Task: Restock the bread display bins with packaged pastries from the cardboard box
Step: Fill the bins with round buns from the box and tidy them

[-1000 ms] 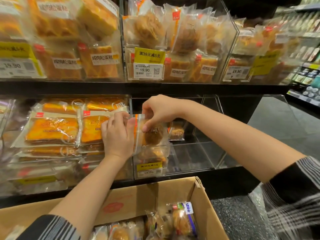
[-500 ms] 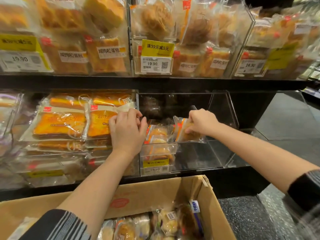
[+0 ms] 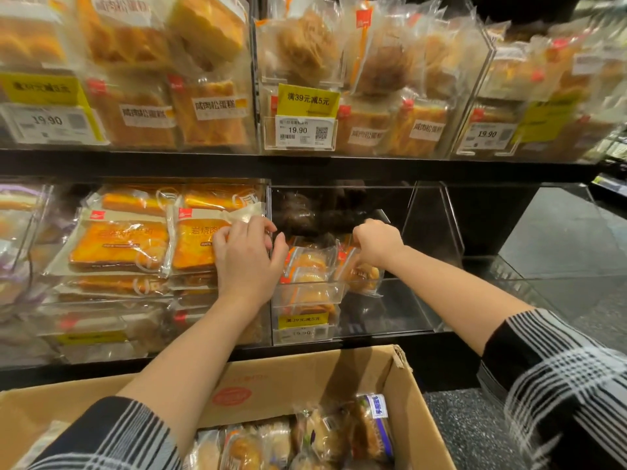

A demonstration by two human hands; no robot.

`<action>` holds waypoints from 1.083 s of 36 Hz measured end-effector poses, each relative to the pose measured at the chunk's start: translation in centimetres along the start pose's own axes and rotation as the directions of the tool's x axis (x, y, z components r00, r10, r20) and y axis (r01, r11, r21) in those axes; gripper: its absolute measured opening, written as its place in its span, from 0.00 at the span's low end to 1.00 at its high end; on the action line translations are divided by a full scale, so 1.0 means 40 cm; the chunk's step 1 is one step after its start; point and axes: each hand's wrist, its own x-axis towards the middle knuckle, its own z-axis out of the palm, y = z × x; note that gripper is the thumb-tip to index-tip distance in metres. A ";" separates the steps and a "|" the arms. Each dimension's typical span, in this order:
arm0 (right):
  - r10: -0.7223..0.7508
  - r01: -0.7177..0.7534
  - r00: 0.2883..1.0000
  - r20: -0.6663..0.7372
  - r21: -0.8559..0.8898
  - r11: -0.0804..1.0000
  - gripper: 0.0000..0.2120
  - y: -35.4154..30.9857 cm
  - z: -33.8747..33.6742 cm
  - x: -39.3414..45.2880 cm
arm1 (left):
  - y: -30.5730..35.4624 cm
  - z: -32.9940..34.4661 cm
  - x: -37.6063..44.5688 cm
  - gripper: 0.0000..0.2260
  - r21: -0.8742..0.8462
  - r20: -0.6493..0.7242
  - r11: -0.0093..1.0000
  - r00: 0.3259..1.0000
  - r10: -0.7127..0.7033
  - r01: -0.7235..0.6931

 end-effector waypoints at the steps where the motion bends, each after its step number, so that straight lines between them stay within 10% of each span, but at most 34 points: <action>1: 0.029 -0.027 0.999 -0.027 0.052 0.998 0.13 0.000 -0.013 -0.007 | 0.001 -0.001 0.000 0.06 -0.006 -0.002 1.000 1.000 0.003 -0.003; 10: 0.261 -0.071 0.947 -0.187 0.669 0.740 0.08 -0.114 -0.120 -0.207 | 0.025 -0.040 -0.007 0.04 0.011 0.026 0.991 0.991 0.130 -0.130; 17: 0.240 -0.021 0.953 -0.186 0.747 0.664 0.07 -0.205 -0.124 -0.371 | 0.056 -0.139 -0.026 0.06 -0.110 0.053 0.944 0.946 0.319 -0.312; 21: 0.070 -0.018 0.997 -0.043 0.712 0.702 0.07 -0.267 -0.091 -0.425 | 0.048 -0.227 -0.117 0.06 -0.165 0.329 0.967 0.914 0.238 -0.192; 27: -0.154 0.032 0.975 0.159 0.588 0.808 0.06 -0.365 -0.029 -0.466 | -0.036 -0.293 -0.275 0.09 0.077 0.765 0.996 0.644 -0.029 -0.047; 34: -0.284 0.074 0.900 0.332 0.525 0.848 0.08 -0.454 0.077 -0.525 | -0.109 -0.330 -0.383 0.19 0.196 0.980 0.960 0.030 -0.194 -0.198; 39: -0.381 0.126 0.756 0.532 0.453 0.882 0.08 -0.502 0.193 -0.580 | -0.160 -0.314 -0.424 0.22 0.248 0.958 0.909 -0.053 -0.281 -0.334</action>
